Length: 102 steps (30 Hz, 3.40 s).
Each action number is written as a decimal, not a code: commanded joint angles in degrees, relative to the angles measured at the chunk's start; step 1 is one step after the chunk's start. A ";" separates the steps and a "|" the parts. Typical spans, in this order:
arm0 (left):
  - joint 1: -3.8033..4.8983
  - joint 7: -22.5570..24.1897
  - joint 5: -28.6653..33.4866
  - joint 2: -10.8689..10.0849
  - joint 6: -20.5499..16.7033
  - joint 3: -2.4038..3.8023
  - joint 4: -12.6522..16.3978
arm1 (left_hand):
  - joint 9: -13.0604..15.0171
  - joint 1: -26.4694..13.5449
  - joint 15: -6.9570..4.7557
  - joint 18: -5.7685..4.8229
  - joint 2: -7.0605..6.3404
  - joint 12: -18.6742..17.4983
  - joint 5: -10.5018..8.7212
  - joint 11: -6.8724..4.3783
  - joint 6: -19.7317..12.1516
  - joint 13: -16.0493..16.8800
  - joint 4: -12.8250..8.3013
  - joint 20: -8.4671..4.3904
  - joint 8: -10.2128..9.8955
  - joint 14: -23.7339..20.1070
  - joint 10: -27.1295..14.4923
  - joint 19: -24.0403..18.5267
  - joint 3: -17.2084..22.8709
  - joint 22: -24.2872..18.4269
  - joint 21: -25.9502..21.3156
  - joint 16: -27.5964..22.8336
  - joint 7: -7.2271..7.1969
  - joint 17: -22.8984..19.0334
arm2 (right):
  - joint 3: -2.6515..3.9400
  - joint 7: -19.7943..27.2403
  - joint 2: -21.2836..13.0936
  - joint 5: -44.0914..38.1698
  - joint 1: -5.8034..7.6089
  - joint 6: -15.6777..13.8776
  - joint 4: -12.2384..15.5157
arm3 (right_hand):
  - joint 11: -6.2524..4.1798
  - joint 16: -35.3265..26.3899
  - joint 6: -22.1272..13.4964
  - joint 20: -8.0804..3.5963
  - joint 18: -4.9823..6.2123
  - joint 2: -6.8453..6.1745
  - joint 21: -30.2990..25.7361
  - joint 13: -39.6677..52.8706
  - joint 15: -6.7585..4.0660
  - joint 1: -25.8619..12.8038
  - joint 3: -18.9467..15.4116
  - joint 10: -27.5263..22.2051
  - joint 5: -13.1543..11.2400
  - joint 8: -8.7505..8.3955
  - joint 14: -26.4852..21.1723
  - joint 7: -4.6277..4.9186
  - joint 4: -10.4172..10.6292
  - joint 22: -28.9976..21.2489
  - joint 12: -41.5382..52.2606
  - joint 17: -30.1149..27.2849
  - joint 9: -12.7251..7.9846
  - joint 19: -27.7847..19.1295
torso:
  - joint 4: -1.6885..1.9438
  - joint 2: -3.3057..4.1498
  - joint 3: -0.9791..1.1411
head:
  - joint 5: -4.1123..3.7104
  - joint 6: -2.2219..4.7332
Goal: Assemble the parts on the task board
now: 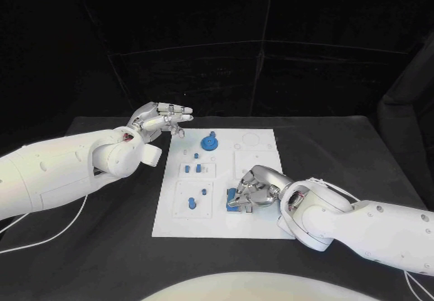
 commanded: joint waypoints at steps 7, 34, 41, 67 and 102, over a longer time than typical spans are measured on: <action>0.08 0.21 -0.10 0.07 0.36 -0.01 -0.01 | 0.03 0.73 -0.04 0.80 0.06 0.31 -0.05 -0.03 -0.32 0.06 -0.21 0.10 0.36 -0.50 -0.51 -0.26 0.02 -0.08 -0.36 0.07 -0.08 -0.06 | -0.05 -3.82 0.57 -3.54 0.01 3.85 -0.28 | -0.56 0.38 -0.28 -0.60 -1.16 4.07 0.20 0.14 -0.62 4.29 1.80 0.50 -1.49 -0.87 4.72 -0.56 -1.58 3.91 -0.37 9.26 -0.65 1.82 | 0.01 -0.03 -0.02 | 0.18 -0.26; 0.08 0.48 -0.10 -0.24 0.29 -0.07 0.12 | 0.03 0.81 -0.03 0.80 0.07 0.41 -0.06 -0.01 -0.37 0.06 -0.32 0.09 0.44 -0.57 -0.58 -0.27 0.01 -0.07 -0.35 0.08 -0.06 -0.21 | -0.06 -2.40 -0.64 -4.72 0.02 7.06 0.17 | -0.13 0.50 -0.17 -0.46 -1.26 4.77 0.36 0.81 -0.33 6.86 5.48 0.93 -1.69 -2.15 4.78 0.14 -5.76 4.34 0.21 9.57 -1.46 1.95 | -0.10 -0.02 0.00 | 0.25 -0.24; 0.08 0.44 -0.10 -0.25 0.31 -0.07 0.14 | 0.03 0.81 -0.03 0.80 0.07 0.41 -0.06 -0.01 -0.37 0.06 -0.32 0.09 0.44 -0.57 -0.58 -0.27 0.01 -0.07 -0.35 0.08 -0.06 -0.21 | -0.06 -1.36 -0.53 -4.75 0.02 5.26 0.01 | -0.18 0.43 0.19 -0.34 -1.22 3.72 0.28 0.19 -0.28 4.01 4.88 0.51 -1.73 -2.74 4.75 -0.10 -5.19 4.23 -0.85 9.46 -1.87 1.89 | 0.02 -0.03 -0.04 | 0.12 -0.22; 0.08 0.54 -0.10 -0.36 0.51 -0.08 0.16 | 0.03 0.81 -0.03 0.80 0.07 0.41 -0.06 -0.01 -0.37 0.06 -0.32 0.09 0.44 -0.57 -0.58 -0.27 0.01 -0.07 -0.35 0.08 -0.06 -0.21 | -0.06 7.95 -3.88 3.73 0.03 -2.68 1.93 | 1.71 -0.14 -3.06 0.64 -0.92 0.26 -0.71 -2.65 1.15 -2.49 3.07 -2.00 4.51 -6.09 4.56 2.27 -3.81 2.58 -5.61 8.54 -3.37 1.16 | -0.10 -0.08 0.00 | -0.03 0.00; 0.02 1.36 -0.09 -0.39 1.10 -1.04 0.38 | 0.04 0.30 0.07 0.75 -0.05 0.71 -0.07 0.07 -0.48 0.06 -0.17 0.16 0.66 -0.76 -0.72 -0.36 -0.38 -0.08 -0.38 0.11 0.00 -0.58 | -0.14 -8.27 -16.32 -15.19 0.16 4.73 3.43 | 2.51 -0.82 -2.00 1.90 -0.59 -0.50 -1.54 -5.80 2.01 -8.45 -3.74 -3.54 12.32 -10.24 4.37 2.98 2.09 1.45 -9.40 7.64 -4.41 0.75 | -0.83 -0.76 -0.01 | -2.44 0.32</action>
